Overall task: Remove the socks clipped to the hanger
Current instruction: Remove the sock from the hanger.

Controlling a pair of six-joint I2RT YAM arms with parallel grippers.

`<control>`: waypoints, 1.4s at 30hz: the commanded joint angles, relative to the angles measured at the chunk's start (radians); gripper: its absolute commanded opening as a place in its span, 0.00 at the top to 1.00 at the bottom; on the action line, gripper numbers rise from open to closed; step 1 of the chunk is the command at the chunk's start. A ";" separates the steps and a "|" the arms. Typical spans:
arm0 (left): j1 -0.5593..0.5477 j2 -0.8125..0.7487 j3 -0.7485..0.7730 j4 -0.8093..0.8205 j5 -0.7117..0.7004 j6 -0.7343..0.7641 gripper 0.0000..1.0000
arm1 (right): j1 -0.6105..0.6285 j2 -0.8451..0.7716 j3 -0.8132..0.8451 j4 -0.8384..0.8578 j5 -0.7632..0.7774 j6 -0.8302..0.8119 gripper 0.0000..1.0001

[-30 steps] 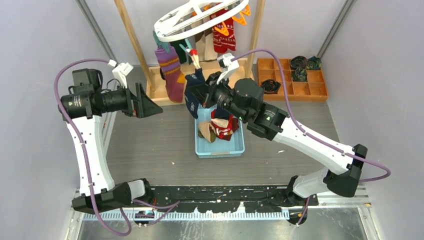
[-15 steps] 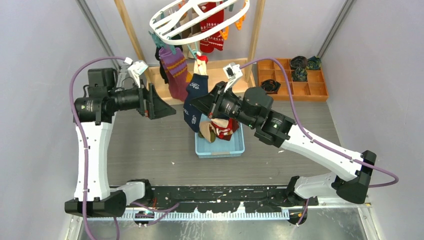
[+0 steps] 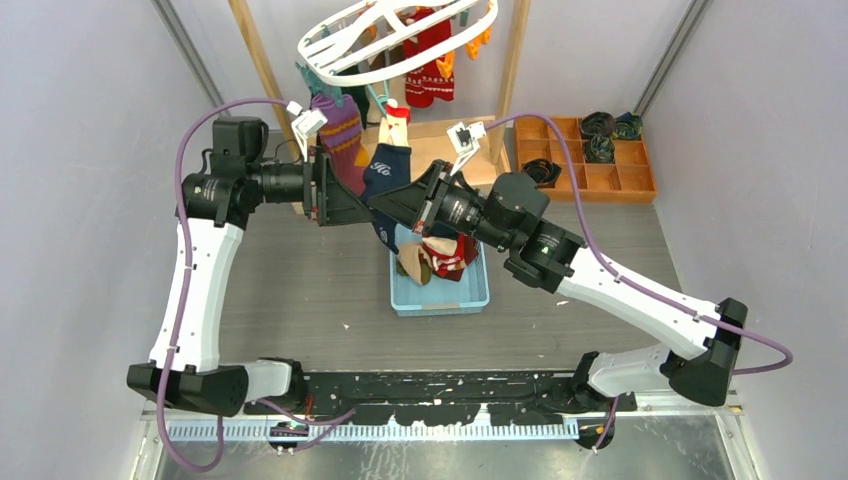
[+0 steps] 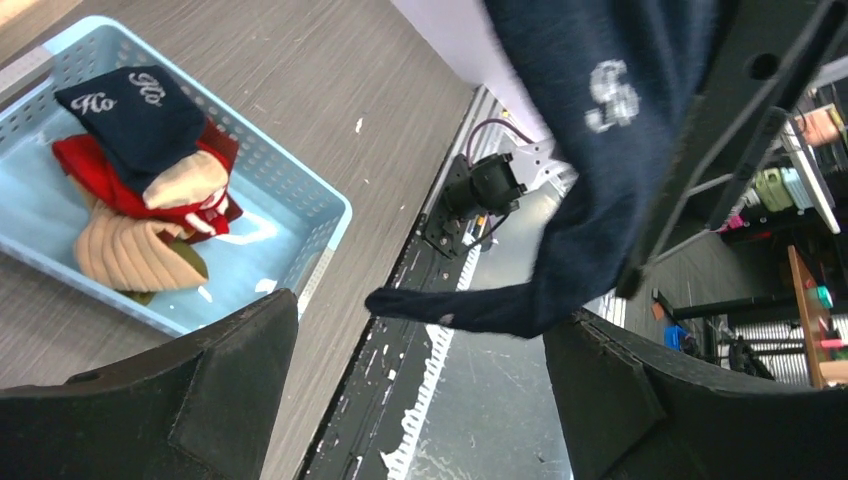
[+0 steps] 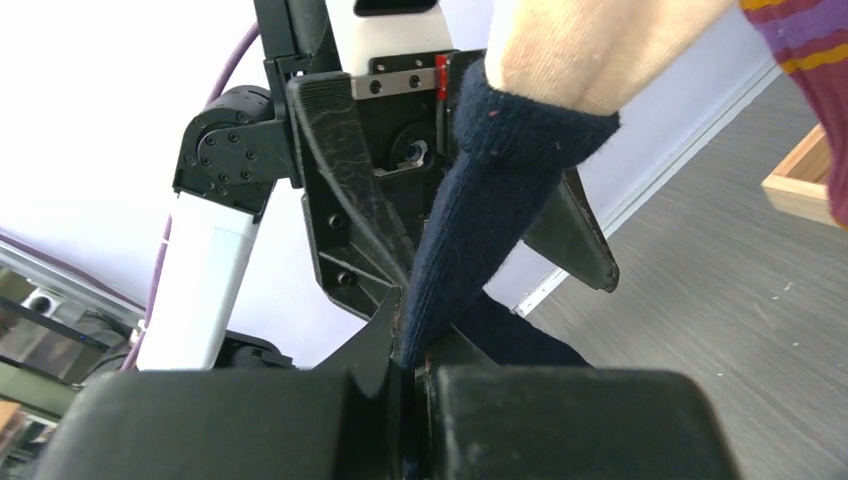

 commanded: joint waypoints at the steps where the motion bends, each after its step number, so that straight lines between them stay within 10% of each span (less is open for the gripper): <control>1: -0.014 -0.036 -0.016 0.104 0.108 -0.046 0.11 | -0.001 0.030 0.022 0.075 -0.081 0.100 0.99; 13: -0.023 -0.106 -0.128 0.247 0.168 -0.119 0.39 | -0.030 0.077 0.017 0.120 -0.116 0.201 0.91; 19: -0.028 -0.113 -0.160 0.278 0.032 -0.165 0.98 | -0.051 0.045 0.028 0.022 -0.040 0.156 0.50; 28: -0.067 -0.166 -0.179 0.262 -0.116 -0.137 1.00 | -0.057 0.066 0.330 -0.424 0.329 -0.201 0.15; 42: -0.108 -0.209 -0.160 0.187 -0.184 -0.080 1.00 | -0.057 0.483 0.935 -0.588 0.270 -0.446 0.10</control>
